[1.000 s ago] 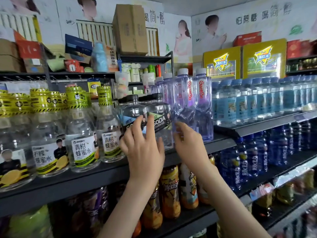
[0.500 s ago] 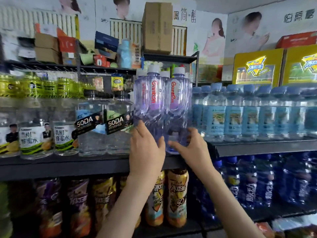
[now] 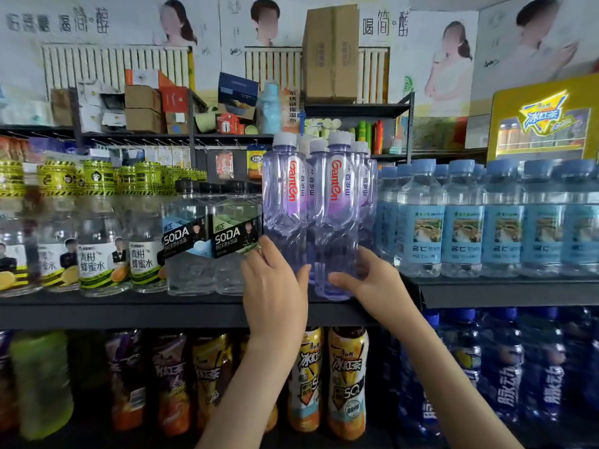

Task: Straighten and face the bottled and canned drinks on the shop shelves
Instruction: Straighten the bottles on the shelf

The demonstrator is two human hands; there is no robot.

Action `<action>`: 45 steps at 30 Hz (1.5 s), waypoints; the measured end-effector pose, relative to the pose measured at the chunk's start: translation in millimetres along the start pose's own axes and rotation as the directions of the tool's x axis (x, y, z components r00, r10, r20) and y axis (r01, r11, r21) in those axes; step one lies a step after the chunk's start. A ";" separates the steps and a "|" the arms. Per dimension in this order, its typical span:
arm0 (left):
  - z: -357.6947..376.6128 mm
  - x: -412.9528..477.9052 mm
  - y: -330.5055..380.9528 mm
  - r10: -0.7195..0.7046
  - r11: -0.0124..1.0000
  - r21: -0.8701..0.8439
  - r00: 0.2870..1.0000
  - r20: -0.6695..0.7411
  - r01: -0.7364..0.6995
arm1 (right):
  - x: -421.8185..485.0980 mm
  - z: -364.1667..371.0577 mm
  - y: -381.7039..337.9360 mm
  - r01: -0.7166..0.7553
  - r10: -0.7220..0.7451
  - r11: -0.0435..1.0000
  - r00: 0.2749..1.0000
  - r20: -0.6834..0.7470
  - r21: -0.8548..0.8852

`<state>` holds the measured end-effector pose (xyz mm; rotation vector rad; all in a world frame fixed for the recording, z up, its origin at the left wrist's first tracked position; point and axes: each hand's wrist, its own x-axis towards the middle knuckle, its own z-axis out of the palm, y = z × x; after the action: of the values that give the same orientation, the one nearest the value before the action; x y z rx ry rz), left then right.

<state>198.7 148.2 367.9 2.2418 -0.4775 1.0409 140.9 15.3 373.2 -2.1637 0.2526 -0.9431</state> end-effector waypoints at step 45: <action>50.5 -15.7 179.9 -0.050 0.925 -0.343 0.946 0.321 0.166 | -18.9 -180.5 94.6 0.110 -0.207 0.935 0.942 -0.265 -0.338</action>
<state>118.4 -18.5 398.5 2.0658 -0.6144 0.4922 12.1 -143.7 376.9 -2.3552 0.4020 -1.4084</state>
